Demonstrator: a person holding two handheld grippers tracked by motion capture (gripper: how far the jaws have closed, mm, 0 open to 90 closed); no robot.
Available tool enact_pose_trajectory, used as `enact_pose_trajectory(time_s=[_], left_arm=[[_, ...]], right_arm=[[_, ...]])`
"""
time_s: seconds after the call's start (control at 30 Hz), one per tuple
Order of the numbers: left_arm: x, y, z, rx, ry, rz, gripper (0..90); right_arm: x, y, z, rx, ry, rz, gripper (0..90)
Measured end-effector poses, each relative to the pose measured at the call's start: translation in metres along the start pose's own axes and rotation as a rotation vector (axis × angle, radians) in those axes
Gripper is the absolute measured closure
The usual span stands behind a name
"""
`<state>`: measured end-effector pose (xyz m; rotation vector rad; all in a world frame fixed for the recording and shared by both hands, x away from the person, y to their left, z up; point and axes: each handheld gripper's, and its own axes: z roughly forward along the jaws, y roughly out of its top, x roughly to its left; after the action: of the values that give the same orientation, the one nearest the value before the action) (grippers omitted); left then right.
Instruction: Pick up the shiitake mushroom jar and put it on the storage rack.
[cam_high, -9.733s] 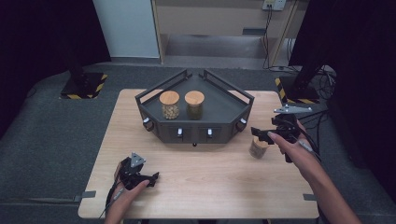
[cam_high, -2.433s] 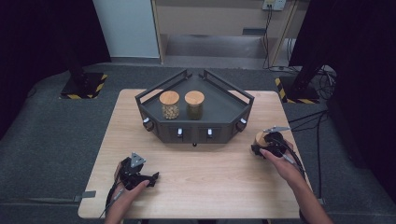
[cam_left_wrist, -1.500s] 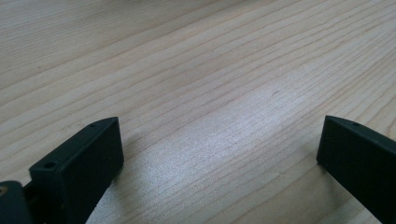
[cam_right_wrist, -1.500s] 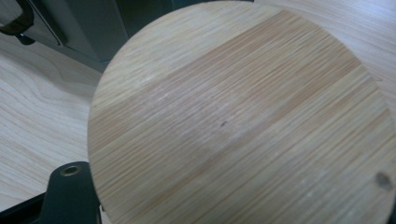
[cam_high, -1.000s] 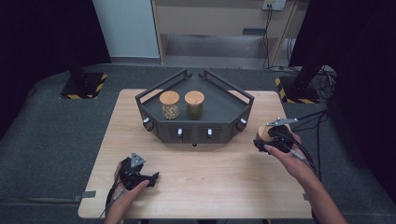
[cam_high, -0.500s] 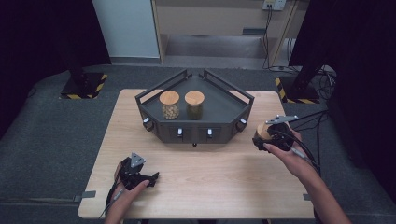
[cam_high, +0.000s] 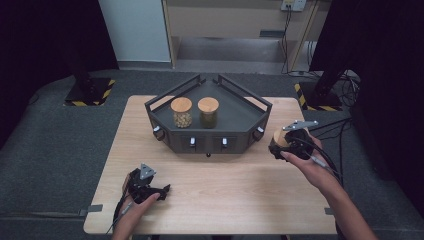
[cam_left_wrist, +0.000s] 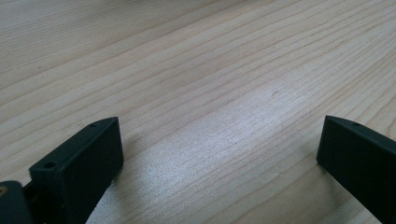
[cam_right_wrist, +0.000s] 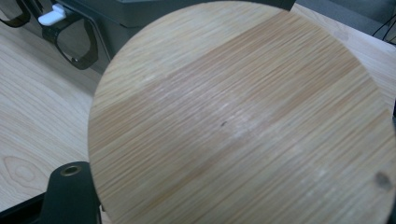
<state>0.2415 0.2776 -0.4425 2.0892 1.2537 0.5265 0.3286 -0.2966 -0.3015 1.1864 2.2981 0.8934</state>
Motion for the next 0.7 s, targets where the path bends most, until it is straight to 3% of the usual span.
enact_pose_trajectory(time_s=[0.7], left_arm=[[0.0,0.0,0.0,0.0,0.0,0.0,0.0]], right_arm=[[0.011,0.023,0.002,-0.002,0.006,-0.028,25.4]])
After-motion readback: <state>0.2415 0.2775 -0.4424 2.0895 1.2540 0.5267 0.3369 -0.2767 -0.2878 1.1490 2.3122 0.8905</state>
